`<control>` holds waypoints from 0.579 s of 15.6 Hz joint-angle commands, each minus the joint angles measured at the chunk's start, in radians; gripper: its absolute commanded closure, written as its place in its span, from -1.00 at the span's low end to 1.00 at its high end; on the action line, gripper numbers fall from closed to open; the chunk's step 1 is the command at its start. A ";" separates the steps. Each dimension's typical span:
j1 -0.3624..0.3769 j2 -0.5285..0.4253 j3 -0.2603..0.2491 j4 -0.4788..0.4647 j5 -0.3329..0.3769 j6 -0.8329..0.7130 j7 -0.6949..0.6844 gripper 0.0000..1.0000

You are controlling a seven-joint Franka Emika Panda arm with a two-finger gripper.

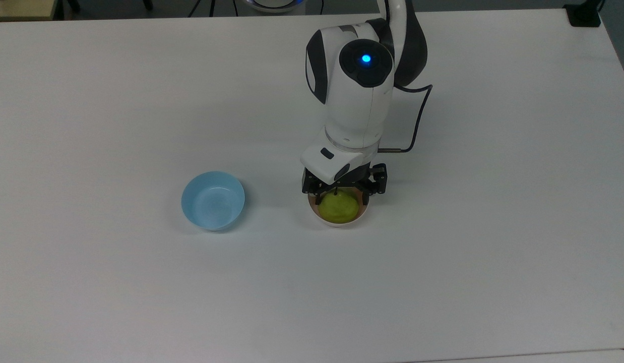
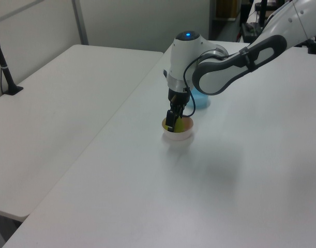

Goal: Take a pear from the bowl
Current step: 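Close the gripper around the green pear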

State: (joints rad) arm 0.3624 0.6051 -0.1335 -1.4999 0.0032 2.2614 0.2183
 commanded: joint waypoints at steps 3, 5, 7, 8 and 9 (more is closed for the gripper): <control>0.015 0.010 -0.015 0.013 -0.023 0.012 0.000 0.25; 0.007 -0.024 -0.014 0.010 -0.016 0.010 0.001 0.31; 0.003 -0.076 -0.012 -0.003 -0.009 -0.002 0.003 0.31; -0.006 -0.109 -0.011 -0.026 -0.009 -0.002 0.003 0.31; -0.016 -0.143 -0.008 -0.052 -0.009 -0.003 0.001 0.31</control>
State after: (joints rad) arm 0.3568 0.5792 -0.1366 -1.4767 -0.0098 2.2623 0.2182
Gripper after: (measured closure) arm 0.211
